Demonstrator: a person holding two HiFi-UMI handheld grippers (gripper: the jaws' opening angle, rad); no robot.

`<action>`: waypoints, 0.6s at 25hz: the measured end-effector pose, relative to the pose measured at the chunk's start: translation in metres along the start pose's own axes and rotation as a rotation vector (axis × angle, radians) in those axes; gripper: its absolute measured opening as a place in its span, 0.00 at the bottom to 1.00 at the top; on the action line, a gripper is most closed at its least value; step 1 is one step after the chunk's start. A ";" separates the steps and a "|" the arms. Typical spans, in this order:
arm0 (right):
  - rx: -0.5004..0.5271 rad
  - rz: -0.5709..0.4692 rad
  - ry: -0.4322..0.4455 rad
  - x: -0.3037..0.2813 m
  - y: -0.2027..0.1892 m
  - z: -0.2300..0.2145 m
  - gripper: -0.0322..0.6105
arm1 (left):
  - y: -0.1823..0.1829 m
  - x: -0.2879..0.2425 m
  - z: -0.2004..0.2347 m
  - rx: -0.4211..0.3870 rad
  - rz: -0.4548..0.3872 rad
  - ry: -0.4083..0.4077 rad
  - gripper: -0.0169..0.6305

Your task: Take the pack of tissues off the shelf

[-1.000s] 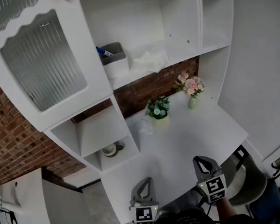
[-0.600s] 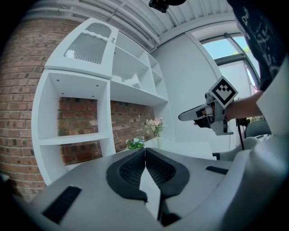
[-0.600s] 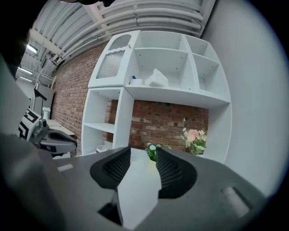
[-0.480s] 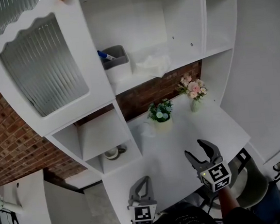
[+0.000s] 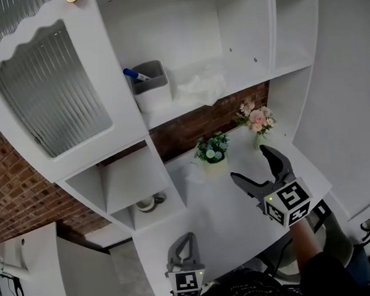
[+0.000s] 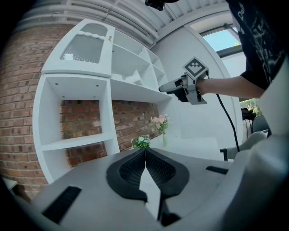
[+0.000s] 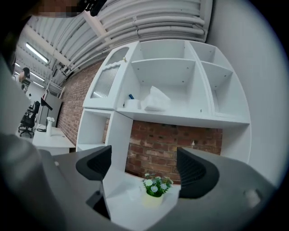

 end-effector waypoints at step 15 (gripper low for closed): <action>-0.068 -0.140 0.085 -0.055 0.080 -0.042 0.80 | -0.001 -0.010 0.003 0.019 0.025 0.056 0.04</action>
Point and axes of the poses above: the fingertips, and each gripper's own axes: x backward along the fingers, z to its left, y out of its top, the point moved 9 cm from there along x, backward along the fingers
